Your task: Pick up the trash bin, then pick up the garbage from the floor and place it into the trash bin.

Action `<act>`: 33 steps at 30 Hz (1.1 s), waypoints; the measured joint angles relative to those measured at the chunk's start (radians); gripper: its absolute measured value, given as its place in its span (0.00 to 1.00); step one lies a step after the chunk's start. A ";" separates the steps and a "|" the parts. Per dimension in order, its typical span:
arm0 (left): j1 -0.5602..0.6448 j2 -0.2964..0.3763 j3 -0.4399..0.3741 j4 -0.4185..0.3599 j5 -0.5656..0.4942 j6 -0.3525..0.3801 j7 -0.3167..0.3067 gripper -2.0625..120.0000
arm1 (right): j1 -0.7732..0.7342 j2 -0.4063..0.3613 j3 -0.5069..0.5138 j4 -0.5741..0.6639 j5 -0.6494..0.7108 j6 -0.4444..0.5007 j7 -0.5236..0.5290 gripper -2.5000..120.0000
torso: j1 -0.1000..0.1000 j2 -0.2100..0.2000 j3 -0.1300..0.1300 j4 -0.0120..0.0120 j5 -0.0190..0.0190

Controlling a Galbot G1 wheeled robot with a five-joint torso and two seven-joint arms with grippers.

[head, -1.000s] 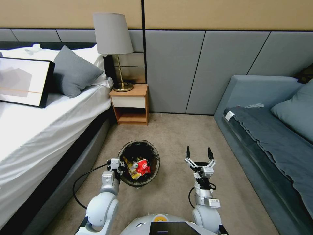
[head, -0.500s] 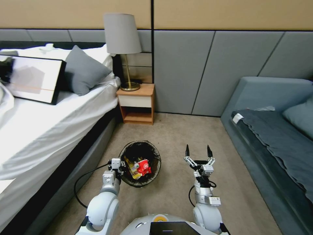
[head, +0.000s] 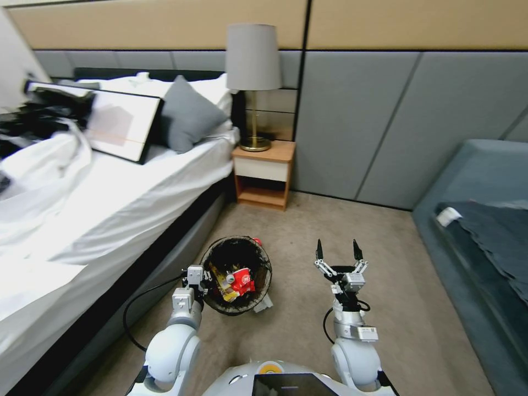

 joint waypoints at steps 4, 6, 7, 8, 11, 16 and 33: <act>0.002 -0.004 0.000 0.001 0.003 -0.005 0.002 0.02 | 0.004 0.000 -0.004 -0.007 0.000 -0.003 -0.001 0.84 | 0.000 0.000 0.000 -0.0002 0.0000; 0.001 -0.006 0.000 0.005 0.009 -0.009 0.002 0.02 | 0.016 0.002 -0.002 -0.008 0.001 -0.009 -0.002 0.84 | 0.000 0.000 0.000 -0.0002 0.0000; 0.001 -0.006 0.000 0.005 0.009 -0.009 0.002 0.02 | 0.016 0.002 -0.002 -0.008 0.001 -0.009 -0.002 0.84 | 0.000 0.000 0.000 -0.0002 0.0000; 0.001 -0.006 0.000 0.008 0.012 -0.016 0.003 0.02 | 0.022 0.002 0.001 -0.008 0.004 -0.012 -0.002 0.84 | 0.000 0.000 0.000 -0.0001 -0.0002; 0.001 -0.006 0.002 0.018 0.019 -0.039 0.007 0.02 | 0.029 0.001 0.004 -0.007 0.010 -0.019 -0.003 0.84 | 0.000 0.000 0.000 0.0001 0.0000; 0.000 -0.007 0.007 0.022 0.021 -0.045 0.008 0.02 | 0.033 -0.003 0.009 -0.005 0.016 -0.021 -0.007 0.84 | 0.000 0.000 0.000 0.0003 -0.0001; 0.011 -0.003 0.008 0.013 0.018 -0.039 0.006 0.02 | 0.084 -0.104 -0.029 -0.015 0.054 -0.101 -0.002 0.84 | 0.000 0.000 0.000 -0.0003 0.0001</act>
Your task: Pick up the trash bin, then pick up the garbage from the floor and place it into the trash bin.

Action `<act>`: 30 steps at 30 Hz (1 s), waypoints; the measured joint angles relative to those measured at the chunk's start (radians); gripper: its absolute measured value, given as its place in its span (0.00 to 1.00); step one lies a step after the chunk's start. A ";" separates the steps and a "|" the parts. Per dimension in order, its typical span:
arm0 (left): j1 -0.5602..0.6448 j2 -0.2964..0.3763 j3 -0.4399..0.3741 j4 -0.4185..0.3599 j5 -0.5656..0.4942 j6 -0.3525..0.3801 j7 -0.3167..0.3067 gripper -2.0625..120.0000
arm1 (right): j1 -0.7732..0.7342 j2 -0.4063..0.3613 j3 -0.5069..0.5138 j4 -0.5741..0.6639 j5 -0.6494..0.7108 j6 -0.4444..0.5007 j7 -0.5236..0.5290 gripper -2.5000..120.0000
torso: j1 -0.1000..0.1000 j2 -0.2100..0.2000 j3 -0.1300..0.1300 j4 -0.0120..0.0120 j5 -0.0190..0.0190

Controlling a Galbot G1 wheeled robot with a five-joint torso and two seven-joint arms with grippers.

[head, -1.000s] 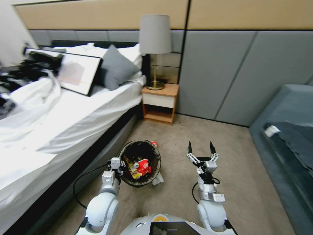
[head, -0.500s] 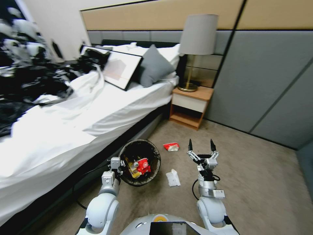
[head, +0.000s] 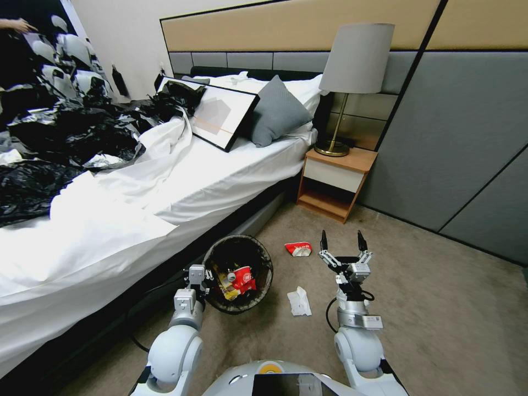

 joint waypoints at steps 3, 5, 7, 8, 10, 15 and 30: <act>0.005 0.001 -0.004 -0.002 0.001 -0.002 -0.001 0.02 | 0.033 -0.036 -0.042 -0.024 0.033 -0.072 0.029 0.84 | 0.000 0.000 0.000 0.0002 -0.0001; 0.006 0.001 -0.005 -0.002 0.001 -0.002 -0.001 0.02 | 0.050 -0.053 -0.065 -0.042 0.053 -0.106 0.043 0.84 | 0.000 0.000 0.000 0.0002 0.0001; 0.008 0.000 -0.007 -0.003 0.002 -0.003 -0.002 0.02 | 0.083 -0.092 -0.121 -0.079 0.121 -0.177 0.083 0.84 | 0.000 0.000 0.000 0.0001 0.0000; 0.009 0.000 -0.008 -0.003 0.003 -0.003 -0.002 0.02 | 0.096 -0.107 -0.139 -0.093 0.157 -0.213 0.094 0.84 | 0.000 0.000 0.000 0.0002 0.0001; 0.009 -0.001 -0.008 -0.003 0.006 -0.003 -0.002 0.02 | 0.110 -0.121 -0.152 -0.110 0.188 -0.247 0.099 0.84 | 0.000 0.000 0.000 0.0002 -0.0002; 0.010 -0.011 0.004 0.002 0.019 -0.004 -0.002 0.02 | 0.162 -0.173 -0.201 -0.190 0.326 -0.390 0.122 0.84 | 0.000 0.000 0.000 0.0001 -0.0002; 0.008 -0.036 0.018 0.020 0.047 -0.005 -0.001 0.02 | 0.202 -0.228 -0.314 -0.367 0.341 -0.592 0.132 0.84 | 0.000 0.000 0.000 0.0001 0.0003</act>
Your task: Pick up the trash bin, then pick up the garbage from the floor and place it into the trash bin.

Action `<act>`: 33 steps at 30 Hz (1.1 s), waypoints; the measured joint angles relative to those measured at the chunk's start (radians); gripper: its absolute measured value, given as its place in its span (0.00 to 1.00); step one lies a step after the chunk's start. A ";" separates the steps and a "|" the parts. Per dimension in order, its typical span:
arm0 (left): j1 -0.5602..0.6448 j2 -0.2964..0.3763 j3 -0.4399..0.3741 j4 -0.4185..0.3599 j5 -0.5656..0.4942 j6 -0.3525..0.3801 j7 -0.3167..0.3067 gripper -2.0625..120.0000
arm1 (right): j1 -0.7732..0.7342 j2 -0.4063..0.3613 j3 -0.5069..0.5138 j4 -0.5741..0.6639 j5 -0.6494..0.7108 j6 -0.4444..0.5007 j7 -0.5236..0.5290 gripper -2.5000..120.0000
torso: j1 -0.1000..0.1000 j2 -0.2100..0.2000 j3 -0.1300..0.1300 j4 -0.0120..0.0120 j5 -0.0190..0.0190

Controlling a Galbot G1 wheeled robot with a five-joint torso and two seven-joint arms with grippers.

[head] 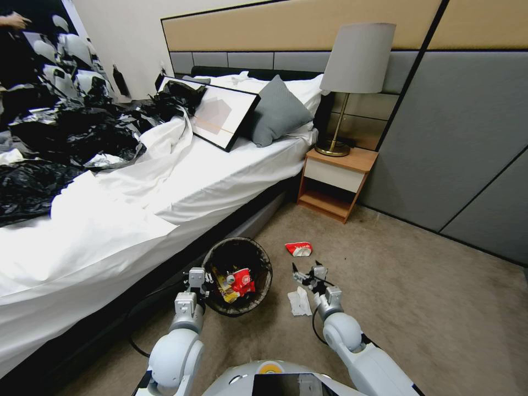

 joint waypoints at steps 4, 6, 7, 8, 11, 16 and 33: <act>-0.001 0.003 -0.001 0.000 0.000 0.000 0.001 0.02 | 0.007 0.016 -0.002 -0.064 0.018 -0.036 -0.029 0.84 | 0.000 0.000 0.000 0.0000 -0.0001; 0.000 0.004 -0.002 0.000 0.000 0.000 0.001 0.02 | 0.008 0.019 -0.001 -0.082 0.029 -0.046 -0.036 0.84 | 0.000 0.000 0.000 0.0000 -0.0004; 0.001 0.004 -0.002 0.000 0.000 0.000 0.001 0.02 | 0.010 0.022 -0.001 -0.100 0.040 -0.056 -0.040 0.84 | 0.000 0.000 0.000 0.0000 -0.0005; 0.002 0.004 -0.002 0.000 0.000 -0.001 0.001 0.02 | 0.013 0.025 0.000 -0.120 0.050 -0.071 -0.047 0.84 | 0.000 0.000 0.000 0.0000 -0.0002; 0.002 0.004 -0.002 0.000 0.000 -0.002 0.001 0.02 | 0.015 0.028 0.005 -0.144 0.059 -0.110 -0.054 0.84 | 0.000 0.000 0.000 0.0000 -0.0004; 0.003 0.002 0.001 0.004 0.001 -0.007 0.001 0.02 | 0.021 0.031 0.015 -0.175 0.100 -0.191 -0.075 0.84 | 0.000 0.000 0.000 -0.0001 -0.0005; 0.011 -0.008 0.004 0.009 0.016 -0.022 0.003 0.02 | 0.100 0.089 0.013 -0.315 0.059 -0.139 -0.158 0.84 | 0.000 0.000 0.000 0.0002 -0.0003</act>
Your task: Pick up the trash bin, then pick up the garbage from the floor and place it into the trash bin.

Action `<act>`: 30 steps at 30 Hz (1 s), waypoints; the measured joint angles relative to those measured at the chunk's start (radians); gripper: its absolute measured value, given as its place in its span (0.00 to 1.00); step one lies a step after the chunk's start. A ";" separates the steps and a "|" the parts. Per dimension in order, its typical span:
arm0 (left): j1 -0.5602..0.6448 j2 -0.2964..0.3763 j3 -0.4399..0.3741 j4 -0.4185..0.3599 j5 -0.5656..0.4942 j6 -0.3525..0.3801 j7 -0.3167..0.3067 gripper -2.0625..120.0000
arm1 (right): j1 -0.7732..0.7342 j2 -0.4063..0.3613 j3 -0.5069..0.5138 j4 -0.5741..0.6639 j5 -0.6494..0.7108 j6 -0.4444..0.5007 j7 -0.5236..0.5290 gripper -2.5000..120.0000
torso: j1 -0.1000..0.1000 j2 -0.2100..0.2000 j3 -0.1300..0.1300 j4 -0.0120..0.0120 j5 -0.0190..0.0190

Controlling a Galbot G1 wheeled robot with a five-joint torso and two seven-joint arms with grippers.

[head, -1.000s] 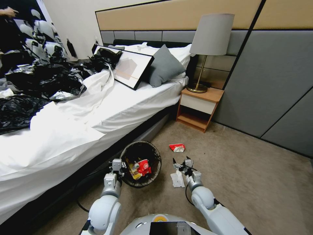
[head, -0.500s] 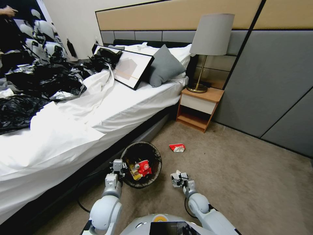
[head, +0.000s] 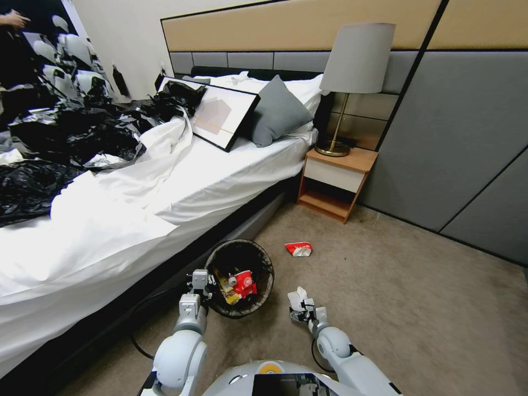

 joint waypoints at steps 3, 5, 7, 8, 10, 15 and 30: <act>0.001 -0.002 0.000 0.000 0.002 -0.001 0.000 0.02 | 0.009 0.005 -0.001 -0.021 -0.014 0.029 -0.005 0.76 | 0.000 0.000 0.000 -0.0002 0.0000; 0.002 -0.003 0.000 0.000 0.002 -0.001 0.000 0.02 | 0.009 0.005 -0.001 -0.023 -0.016 0.033 -0.007 0.75 | 0.000 0.000 0.000 -0.0002 -0.0001; 0.003 -0.003 0.000 -0.001 0.003 -0.001 0.000 0.02 | 0.007 0.004 0.000 -0.027 -0.018 0.042 -0.013 0.67 | 0.000 0.000 0.000 -0.0002 -0.0001; 0.003 -0.003 0.000 -0.002 0.003 -0.001 0.000 0.02 | 0.007 0.004 0.001 -0.030 -0.019 0.048 -0.014 0.63 | 0.000 0.000 0.000 -0.0002 -0.0002; 0.004 -0.003 0.000 -0.003 0.003 -0.001 0.000 0.02 | 0.006 0.005 0.002 -0.034 -0.021 0.053 -0.015 0.59 | 0.000 0.000 0.000 -0.0002 -0.0001; 0.007 -0.001 0.002 -0.006 0.004 -0.002 0.000 0.02 | -0.002 0.009 0.011 -0.054 -0.034 0.079 -0.022 0.43 | 0.000 0.000 0.000 -0.0001 -0.0001; 0.004 0.013 0.001 -0.010 -0.001 -0.006 0.002 0.02 | -0.006 0.021 0.039 -0.134 -0.064 0.151 -0.052 0.02 | 0.000 0.000 0.000 -0.0005 -0.0003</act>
